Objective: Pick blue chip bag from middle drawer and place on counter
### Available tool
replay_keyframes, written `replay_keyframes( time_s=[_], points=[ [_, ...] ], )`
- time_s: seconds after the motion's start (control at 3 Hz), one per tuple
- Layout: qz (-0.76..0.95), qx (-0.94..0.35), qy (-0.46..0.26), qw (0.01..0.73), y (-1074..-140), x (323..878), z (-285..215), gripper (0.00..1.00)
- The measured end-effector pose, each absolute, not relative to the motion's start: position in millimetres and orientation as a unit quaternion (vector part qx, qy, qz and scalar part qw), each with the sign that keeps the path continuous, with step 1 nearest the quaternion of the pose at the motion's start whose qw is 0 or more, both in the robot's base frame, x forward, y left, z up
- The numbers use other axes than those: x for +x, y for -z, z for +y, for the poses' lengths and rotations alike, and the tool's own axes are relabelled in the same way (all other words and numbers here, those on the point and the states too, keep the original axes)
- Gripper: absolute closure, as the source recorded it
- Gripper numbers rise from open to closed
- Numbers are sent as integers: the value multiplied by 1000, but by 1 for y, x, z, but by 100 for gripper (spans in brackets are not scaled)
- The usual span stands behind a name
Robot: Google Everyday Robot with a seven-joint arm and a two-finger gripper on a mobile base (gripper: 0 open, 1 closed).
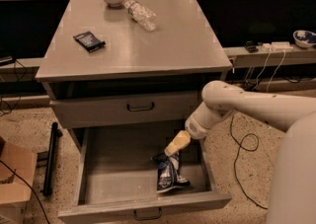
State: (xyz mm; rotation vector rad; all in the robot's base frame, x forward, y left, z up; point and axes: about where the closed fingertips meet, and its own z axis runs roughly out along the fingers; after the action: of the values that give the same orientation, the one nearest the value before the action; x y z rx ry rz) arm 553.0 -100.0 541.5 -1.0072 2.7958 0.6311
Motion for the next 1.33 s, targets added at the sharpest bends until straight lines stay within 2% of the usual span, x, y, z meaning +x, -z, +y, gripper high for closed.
replay_keyframes(
  time_s=[1.0,1.33],
  points=[
    [932,-250,-257,-50,-421,502,-79,0],
    [934,-222,-276,-48,-398,503,-70,18]
  ],
)
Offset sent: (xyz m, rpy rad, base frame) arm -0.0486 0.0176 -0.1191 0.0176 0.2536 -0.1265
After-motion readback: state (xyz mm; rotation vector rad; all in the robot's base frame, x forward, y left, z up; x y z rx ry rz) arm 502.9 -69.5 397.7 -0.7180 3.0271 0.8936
